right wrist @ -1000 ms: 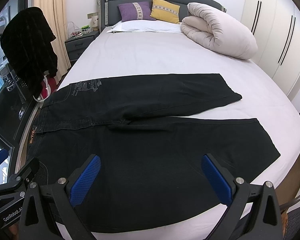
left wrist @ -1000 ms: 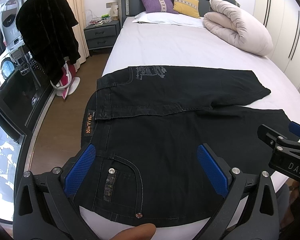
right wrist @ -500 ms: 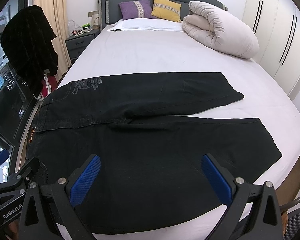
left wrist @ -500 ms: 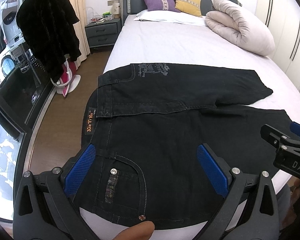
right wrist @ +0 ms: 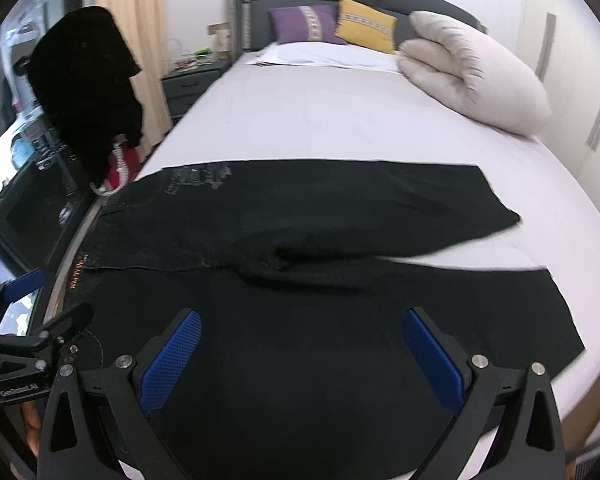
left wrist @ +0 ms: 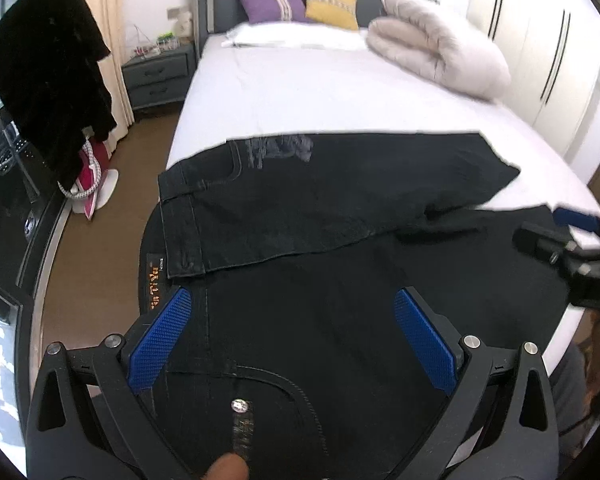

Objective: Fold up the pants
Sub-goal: 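Grasp the jeans waistband with the left tool while the right tool grasps the waistband beside it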

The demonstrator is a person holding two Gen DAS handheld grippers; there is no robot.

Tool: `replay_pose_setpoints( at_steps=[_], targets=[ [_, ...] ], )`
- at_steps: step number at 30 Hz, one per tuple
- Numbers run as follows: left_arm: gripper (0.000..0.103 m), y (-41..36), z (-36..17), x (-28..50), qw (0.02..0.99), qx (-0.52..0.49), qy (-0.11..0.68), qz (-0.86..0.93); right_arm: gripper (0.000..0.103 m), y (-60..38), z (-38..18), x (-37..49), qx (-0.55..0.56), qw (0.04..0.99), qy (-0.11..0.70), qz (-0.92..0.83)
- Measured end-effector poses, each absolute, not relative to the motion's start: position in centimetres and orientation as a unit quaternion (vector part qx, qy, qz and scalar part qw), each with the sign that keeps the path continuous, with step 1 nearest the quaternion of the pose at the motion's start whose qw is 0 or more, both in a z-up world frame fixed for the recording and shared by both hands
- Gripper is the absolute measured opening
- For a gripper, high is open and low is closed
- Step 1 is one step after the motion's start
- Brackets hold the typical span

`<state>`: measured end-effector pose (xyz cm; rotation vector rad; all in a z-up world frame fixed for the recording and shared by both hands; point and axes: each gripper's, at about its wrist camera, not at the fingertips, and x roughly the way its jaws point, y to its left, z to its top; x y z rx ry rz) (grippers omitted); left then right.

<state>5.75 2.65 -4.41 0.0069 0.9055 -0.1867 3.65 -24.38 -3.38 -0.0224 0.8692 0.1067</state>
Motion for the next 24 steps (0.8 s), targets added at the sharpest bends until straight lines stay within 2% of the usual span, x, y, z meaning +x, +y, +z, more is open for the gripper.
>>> replay_pose_setpoints(
  at_steps=[5,11,15,22,24],
  targets=[
    [0.103,5.3,-5.1,10.3,0.881,-0.044,0.467,-0.068,0.103,-25.0,-3.6,6.7,-0.023,0.9,0.42,0.113],
    [0.103,5.7,-5.0,21.8,0.873,0.024,0.456,-0.169,0.103,-26.0,-4.3,10.8,-0.042,0.882,0.426,0.198],
    [0.103,6.2,-6.5,31.2,0.84,0.04,0.489,-0.231,0.097,-26.4,-4.9,12.8,-0.066,0.868,0.431,0.237],
    [0.103,6.7,-10.1,39.7,0.802,0.082,0.533,-0.256,0.089,-27.3,-6.7,15.0,-0.053,0.846,0.45,0.282],
    [0.097,6.4,-11.5,40.8,0.782,0.084,0.553,-0.275,0.086,-27.4,-7.3,15.7,-0.051,0.84,0.457,0.288]
  ],
)
